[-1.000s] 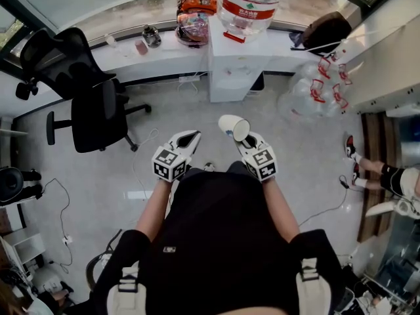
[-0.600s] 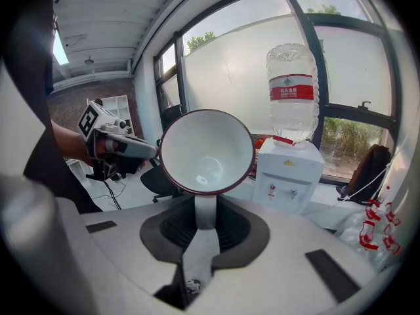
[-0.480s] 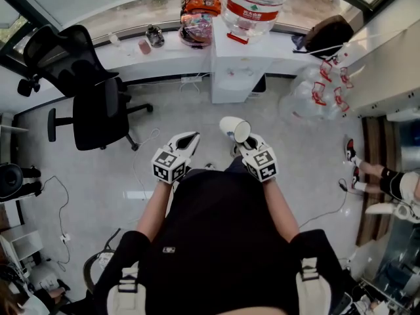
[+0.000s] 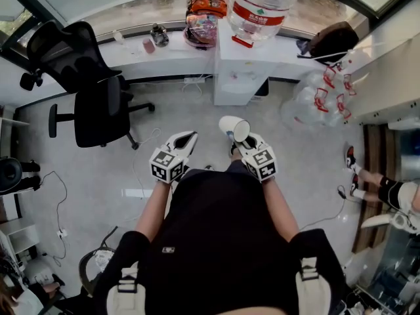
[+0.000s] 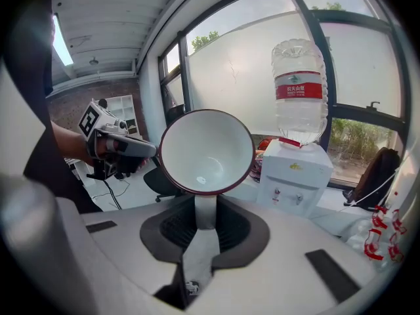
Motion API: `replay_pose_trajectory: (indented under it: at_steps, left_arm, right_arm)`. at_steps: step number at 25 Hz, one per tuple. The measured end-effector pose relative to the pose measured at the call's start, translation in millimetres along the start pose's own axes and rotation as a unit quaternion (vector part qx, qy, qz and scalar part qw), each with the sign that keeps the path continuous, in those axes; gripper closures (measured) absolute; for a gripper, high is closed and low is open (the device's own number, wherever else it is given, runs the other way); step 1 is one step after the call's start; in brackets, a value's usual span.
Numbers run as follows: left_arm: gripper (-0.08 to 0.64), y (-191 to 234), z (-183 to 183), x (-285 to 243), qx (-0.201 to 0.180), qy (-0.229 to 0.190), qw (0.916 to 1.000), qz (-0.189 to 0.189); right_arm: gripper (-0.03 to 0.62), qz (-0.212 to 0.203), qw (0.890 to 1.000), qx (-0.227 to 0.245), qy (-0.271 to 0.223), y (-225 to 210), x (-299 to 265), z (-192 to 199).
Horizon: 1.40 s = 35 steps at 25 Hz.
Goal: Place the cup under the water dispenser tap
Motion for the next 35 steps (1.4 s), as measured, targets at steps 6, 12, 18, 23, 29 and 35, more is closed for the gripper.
replay_pose_trajectory:
  at_steps: [6, 12, 18, 23, 29, 35]
  left_arm:
    - [0.56, 6, -2, -9, 0.013, -0.004, 0.9999, -0.009]
    - [0.56, 11, -10, -25, 0.019, -0.005, 0.9997, -0.013]
    - [0.56, 16, -12, -44, 0.031, 0.008, 0.9993, -0.017]
    - [0.56, 23, -13, -60, 0.037, 0.023, 0.9989, -0.019]
    - [0.56, 42, -21, -73, 0.037, 0.035, 0.9981, -0.035]
    - [0.56, 57, -24, -88, 0.039, 0.053, 0.9969, -0.042]
  right_arm:
    - [0.552, -0.013, 1.0, 0.006, 0.014, -9, -6, 1]
    - [0.552, -0.021, 0.999, 0.002, 0.027, -29, -13, 0]
    - [0.552, -0.026, 0.999, 0.001, 0.035, -51, -21, -13]
    - [0.552, -0.03, 0.998, -0.009, 0.059, -75, -30, -3]
    - [0.552, -0.028, 0.997, -0.018, 0.073, -103, -42, -1]
    - [0.552, -0.019, 0.996, -0.02, 0.085, -136, -58, 2]
Point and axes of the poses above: the fingertips, and each gripper's own axes: x backward along the fingers, y to its left, z out of its underside, the point moved 6 cm from there along x, backward along the fingers, and after that the axes turned 6 degrees about -x, right-handed, at the moved point
